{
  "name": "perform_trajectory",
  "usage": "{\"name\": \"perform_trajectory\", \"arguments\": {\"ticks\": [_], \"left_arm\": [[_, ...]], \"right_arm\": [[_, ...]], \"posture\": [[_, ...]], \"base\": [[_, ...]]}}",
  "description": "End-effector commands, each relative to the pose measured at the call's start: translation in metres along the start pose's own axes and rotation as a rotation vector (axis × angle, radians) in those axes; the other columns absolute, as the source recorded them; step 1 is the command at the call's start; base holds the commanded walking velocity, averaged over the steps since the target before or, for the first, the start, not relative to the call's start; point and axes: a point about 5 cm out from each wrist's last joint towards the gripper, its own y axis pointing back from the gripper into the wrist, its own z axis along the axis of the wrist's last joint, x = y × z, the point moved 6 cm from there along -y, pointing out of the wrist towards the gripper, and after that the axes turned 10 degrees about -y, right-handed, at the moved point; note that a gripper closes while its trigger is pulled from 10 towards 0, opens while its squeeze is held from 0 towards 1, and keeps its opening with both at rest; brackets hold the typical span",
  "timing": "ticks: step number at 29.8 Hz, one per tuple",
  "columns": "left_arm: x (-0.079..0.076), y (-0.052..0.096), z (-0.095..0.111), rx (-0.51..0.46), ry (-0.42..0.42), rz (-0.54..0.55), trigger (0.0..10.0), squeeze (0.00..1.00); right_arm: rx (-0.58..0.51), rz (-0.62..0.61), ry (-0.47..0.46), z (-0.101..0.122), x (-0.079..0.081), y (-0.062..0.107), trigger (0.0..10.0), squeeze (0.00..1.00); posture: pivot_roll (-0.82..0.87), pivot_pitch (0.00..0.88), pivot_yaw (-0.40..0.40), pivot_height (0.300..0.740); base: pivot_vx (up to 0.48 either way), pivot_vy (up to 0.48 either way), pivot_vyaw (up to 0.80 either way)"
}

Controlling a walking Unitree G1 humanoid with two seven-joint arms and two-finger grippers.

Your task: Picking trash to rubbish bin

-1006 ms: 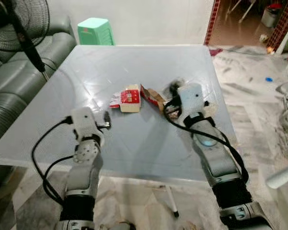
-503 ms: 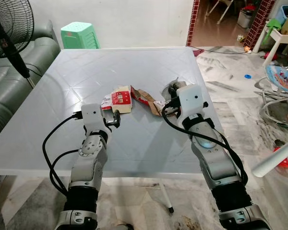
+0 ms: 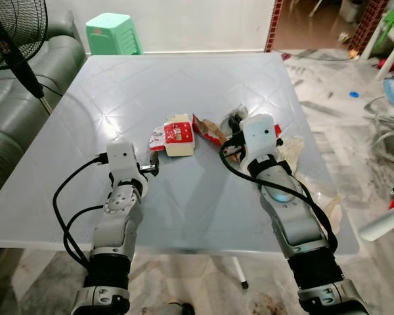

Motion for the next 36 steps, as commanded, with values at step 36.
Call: {"name": "perform_trajectory", "arguments": {"ticks": [36], "left_arm": [[0.000, 0.001, 0.011, -0.031, -0.042, -0.014, 10.0, 0.00]], "right_arm": [[-0.038, -0.010, -0.009, 0.012, 0.003, -0.004, 0.0, 0.00]], "posture": [[0.03, 0.055, 0.039, 0.740]], "base": [[0.000, 0.215, 0.00]]}}
